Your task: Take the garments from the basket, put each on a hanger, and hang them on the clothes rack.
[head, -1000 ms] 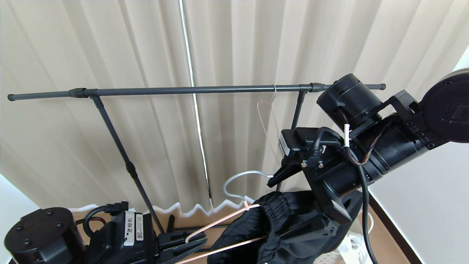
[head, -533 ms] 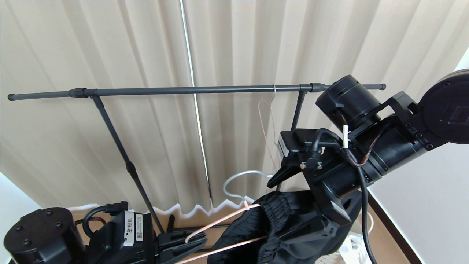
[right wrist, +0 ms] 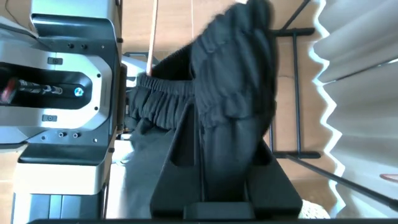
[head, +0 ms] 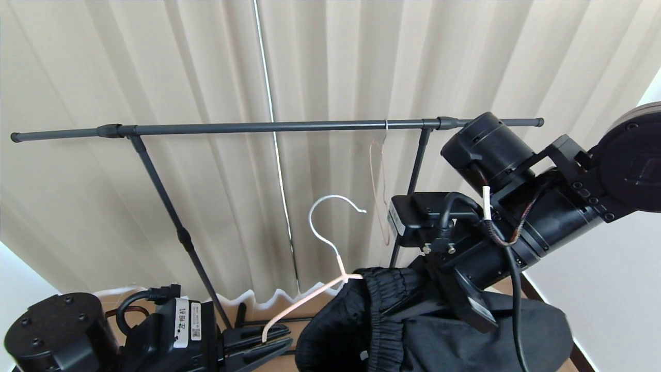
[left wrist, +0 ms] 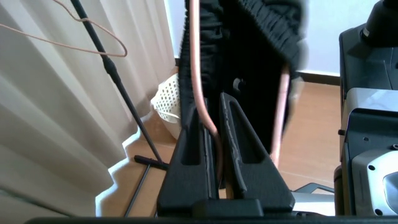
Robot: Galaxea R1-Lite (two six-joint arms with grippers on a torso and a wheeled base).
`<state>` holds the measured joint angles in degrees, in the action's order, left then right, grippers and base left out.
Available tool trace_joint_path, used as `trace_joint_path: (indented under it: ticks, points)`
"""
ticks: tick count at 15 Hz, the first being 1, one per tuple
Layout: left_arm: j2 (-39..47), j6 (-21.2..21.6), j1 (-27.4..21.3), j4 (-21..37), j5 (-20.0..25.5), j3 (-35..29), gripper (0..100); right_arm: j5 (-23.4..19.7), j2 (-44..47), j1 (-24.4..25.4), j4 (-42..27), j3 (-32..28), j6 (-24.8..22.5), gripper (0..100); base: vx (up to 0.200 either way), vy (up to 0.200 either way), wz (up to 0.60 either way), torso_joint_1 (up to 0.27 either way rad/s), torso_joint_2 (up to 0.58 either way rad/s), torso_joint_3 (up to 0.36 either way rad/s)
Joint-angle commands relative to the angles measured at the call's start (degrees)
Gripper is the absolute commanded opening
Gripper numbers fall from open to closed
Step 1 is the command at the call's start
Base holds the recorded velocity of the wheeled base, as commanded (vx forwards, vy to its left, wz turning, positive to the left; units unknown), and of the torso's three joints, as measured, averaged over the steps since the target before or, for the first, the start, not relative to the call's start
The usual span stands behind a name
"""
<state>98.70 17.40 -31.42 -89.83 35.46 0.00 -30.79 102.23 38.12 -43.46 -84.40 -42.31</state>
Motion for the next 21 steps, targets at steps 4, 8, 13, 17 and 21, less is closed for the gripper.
trace_joint_path:
  ticks: [4,8,13,17,21]
  points:
    - [-0.1,-0.2,0.0,-0.2,0.0,0.0,0,0.0,-0.4,0.0,0.0,0.1,0.0,0,0.0,0.0,0.0,0.0,0.0,0.0]
    - [-0.3,-0.2,0.0,-0.2,0.0,0.0,0,0.0,-0.5,0.0,0.0,0.1,0.0,0,0.0,0.0,0.0,0.0,0.0,0.0]
    - [-0.1,0.1,0.0,-0.2,0.0,0.0,0,-0.1,-1.8,0.0,0.0,0.8,0.0,0,0.0,0.0,0.0,0.0,0.0,0.0]
    - [-0.2,-0.3,0.3,-0.2,-0.1,0.0,100,-0.1,-1.9,0.0,0.0,0.8,0.0,0,0.0,0.0,0.0,0.0,0.0,0.0]
    - [-1.3,-0.7,2.1,-0.2,0.0,-0.4,100,-0.1,-3.2,0.0,0.0,1.7,0.0,0,0.0,0.0,0.0,0.0,0.0,0.0]
